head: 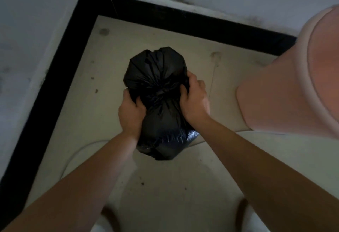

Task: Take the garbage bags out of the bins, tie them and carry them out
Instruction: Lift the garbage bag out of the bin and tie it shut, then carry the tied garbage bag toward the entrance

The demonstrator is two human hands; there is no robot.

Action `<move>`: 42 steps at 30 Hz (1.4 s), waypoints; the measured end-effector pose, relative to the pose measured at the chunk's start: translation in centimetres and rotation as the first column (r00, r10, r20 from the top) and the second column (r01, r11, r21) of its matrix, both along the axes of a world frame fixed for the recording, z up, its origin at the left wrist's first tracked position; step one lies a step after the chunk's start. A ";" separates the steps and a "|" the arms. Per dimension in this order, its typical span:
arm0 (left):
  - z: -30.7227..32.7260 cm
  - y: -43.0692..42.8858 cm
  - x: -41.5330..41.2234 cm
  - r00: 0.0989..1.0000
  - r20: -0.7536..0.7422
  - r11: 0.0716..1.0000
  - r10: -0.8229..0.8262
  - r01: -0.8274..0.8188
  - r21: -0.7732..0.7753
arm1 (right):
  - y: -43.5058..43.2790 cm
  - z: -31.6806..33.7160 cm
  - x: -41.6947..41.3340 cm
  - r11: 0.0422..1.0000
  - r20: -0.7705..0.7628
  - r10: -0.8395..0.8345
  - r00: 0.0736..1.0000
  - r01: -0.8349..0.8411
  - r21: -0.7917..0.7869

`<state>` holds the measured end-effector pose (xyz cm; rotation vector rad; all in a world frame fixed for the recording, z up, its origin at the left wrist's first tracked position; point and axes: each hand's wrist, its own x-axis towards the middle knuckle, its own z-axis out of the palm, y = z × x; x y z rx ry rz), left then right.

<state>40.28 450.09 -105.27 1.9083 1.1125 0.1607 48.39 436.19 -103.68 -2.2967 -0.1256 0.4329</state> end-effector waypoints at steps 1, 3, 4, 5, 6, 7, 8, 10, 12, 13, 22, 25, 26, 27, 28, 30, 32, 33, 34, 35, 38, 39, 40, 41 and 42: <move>1.9 -0.3 -0.6 1.000 -0.003 1.000 -0.010 0.010 0.017 | -0.3 1.7 -0.6 1.000 -0.001 0.015 1.000 -0.015 -0.024; 6.8 -0.5 -1.5 0.999 0.000 0.999 -0.042 0.042 0.031 | -0.6 6.1 -1.3 0.998 0.006 0.034 0.999 -0.034 -0.054; 9.6 -0.4 -1.6 0.998 0.007 0.998 -0.061 0.060 0.034 | -0.7 8.8 -1.4 0.998 0.011 0.040 0.999 -0.039 -0.053; 13.0 -0.3 -1.6 0.997 0.017 0.996 -0.075 0.075 0.040 | -0.7 11.9 -1.3 0.998 0.014 0.046 0.999 -0.045 -0.040; 16.5 0.0 -1.5 0.996 0.029 0.995 -0.082 0.081 0.050 | -0.5 15.2 -1.0 0.998 0.018 0.056 0.998 -0.056 -0.022; 20.3 0.4 -1.1 0.995 0.050 0.994 -0.086 0.083 0.065 | -0.2 18.8 -0.5 0.997 0.031 0.074 0.997 -0.074 -0.006; 24.3 1.0 -0.6 0.993 0.075 0.994 -0.087 0.082 0.075 | 0.2 22.8 0.3 0.995 0.062 0.099 0.993 -0.099 0.004; 33.0 2.3 0.8 0.987 0.128 0.993 -0.092 0.082 0.083 | 1.3 31.4 2.3 0.991 0.142 0.131 0.981 -0.134 0.015; 42.9 3.7 2.3 0.977 0.191 0.992 -0.097 0.078 0.104 | 2.6 41.2 4.2 0.987 0.211 0.141 0.967 -0.153 0.041; 48.2 4.4 3.1 0.968 0.229 0.989 -0.106 0.079 0.127 | 3.1 46.4 5.1 0.986 0.252 0.144 0.957 -0.162 0.052; 92.1 4.9 1.3 0.850 0.489 0.916 -0.196 -0.019 0.400 | 3.5 88.2 6.6 0.914 0.619 0.157 0.770 -0.350 0.204; 99.3 3.7 -4.2 0.805 0.571 0.885 -0.164 -0.135 0.445 | 3.8 95.5 3.8 0.829 0.689 0.192 0.699 -0.491 0.267; 100.7 3.4 -6.7 0.796 0.594 0.874 -0.118 -0.200 0.442 | 4.6 97.3 2.3 0.791 0.708 0.229 0.669 -0.551 0.265; 101.9 3.2 -9.4 0.786 0.614 0.860 -0.068 -0.267 0.436 | 5.6 98.9 0.6 0.744 0.724 0.275 0.633 -0.616 0.256; 102.9 3.0 -12.4 0.779 0.627 0.843 -0.015 -0.327 0.427 | 6.7 100.2 -1.4 0.689 0.739 0.323 0.591 -0.682 0.244; 104.7 2.5 -18.9 0.761 0.641 0.800 0.102 -0.446 0.402 | 9.1 102.0 -6.4 0.567 0.761 0.418 0.497 -0.797 0.209; 106.3 1.6 -25.8 0.741 0.638 0.733 0.209 -0.551 0.400 | 11.0 103.4 -12.4 0.448 0.772 0.489 0.406 -0.876 0.177; 106.9 0.9 -29.5 0.726 0.637 0.693 0.258 -0.598 0.402 | 11.5 104.0 -15.7 0.386 0.777 0.513 0.366 -0.906 0.172; 107.5 0.1 -33.0 0.710 0.640 0.654 0.295 -0.638 0.406 | 11.8 104.5 -19.0 0.322 0.780 0.532 0.329 -0.931 0.173; 108.2 -1.0 -36.4 0.693 0.644 0.618 0.324 -0.670 0.411 | 12.0 105.0 -22.3 0.260 0.783 0.549 0.292 -0.950 0.172; 109.3 -5.0 -46.7 0.636 0.654 0.504 0.410 -0.755 0.419 | 11.7 106.3 -32.4 0.087 0.801 0.574 0.169 -0.985 0.146; 109.6 -6.7 -50.2 0.609 0.662 0.459 0.436 -0.784 0.419 | 11.4 106.8 -36.1 0.031 0.805 0.580 0.127 -0.991 0.134; 109.9 -8.5 -54.0 0.579 0.672 0.412 0.462 -0.811 0.415 | 11.0 107.4 -40.0 -0.027 0.812 0.578 0.080 -0.993 0.116; 110.1 -10.6 -58.0 0.545 0.681 0.365 0.489 -0.837 0.408 | 10.4 107.9 -44.4 -0.085 0.820 0.572 0.033 -0.991 0.099; 110.2 -12.8 -62.4 0.506 0.691 0.312 0.517 -0.862 0.398 | 9.6 108.4 -49.2 -0.145 0.826 0.564 -0.011 -0.986 0.086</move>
